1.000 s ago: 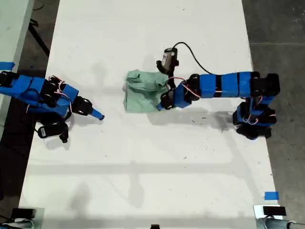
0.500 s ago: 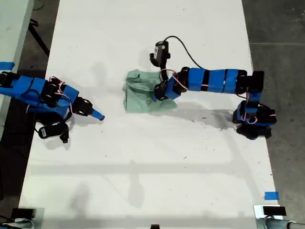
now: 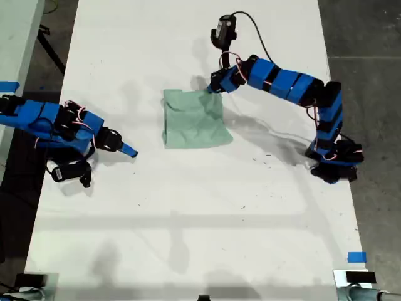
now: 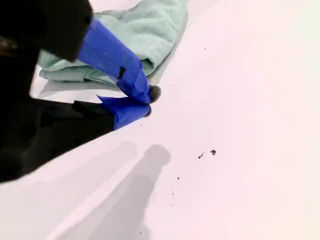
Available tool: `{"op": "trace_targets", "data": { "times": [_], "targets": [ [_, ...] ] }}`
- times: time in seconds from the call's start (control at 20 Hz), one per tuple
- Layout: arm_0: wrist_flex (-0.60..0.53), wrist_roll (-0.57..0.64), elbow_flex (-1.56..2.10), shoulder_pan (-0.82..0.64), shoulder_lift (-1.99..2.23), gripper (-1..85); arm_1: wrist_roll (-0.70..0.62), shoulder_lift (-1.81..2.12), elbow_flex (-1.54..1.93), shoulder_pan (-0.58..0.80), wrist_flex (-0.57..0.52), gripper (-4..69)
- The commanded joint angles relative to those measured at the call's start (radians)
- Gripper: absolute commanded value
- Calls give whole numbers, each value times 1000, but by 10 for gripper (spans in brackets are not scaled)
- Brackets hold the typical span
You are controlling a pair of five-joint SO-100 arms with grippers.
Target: Fold t-shirt
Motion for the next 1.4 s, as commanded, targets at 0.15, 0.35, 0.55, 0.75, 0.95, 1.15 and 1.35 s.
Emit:
{"op": "trace_targets", "data": {
  "times": [0.15,0.35,0.55,0.75,0.95,1.15,1.35],
  "targets": [
    [80,-8,21,-43,140,0,-37,281,-26,52,55,-9],
    [89,-8,21,-52,146,0,106,655,241,14,229,-9],
    [143,-18,23,-78,204,0,456,1244,896,-61,278,-9],
    [385,-23,14,-114,414,17,876,1779,1477,-310,261,-9],
    [459,-44,23,-106,413,29,1218,2264,1878,-517,385,-10],
    [468,-32,23,-35,413,27,1184,2296,1910,-514,359,3],
    [468,-32,23,-3,413,27,479,2298,1910,-390,359,9]
  ]
}}
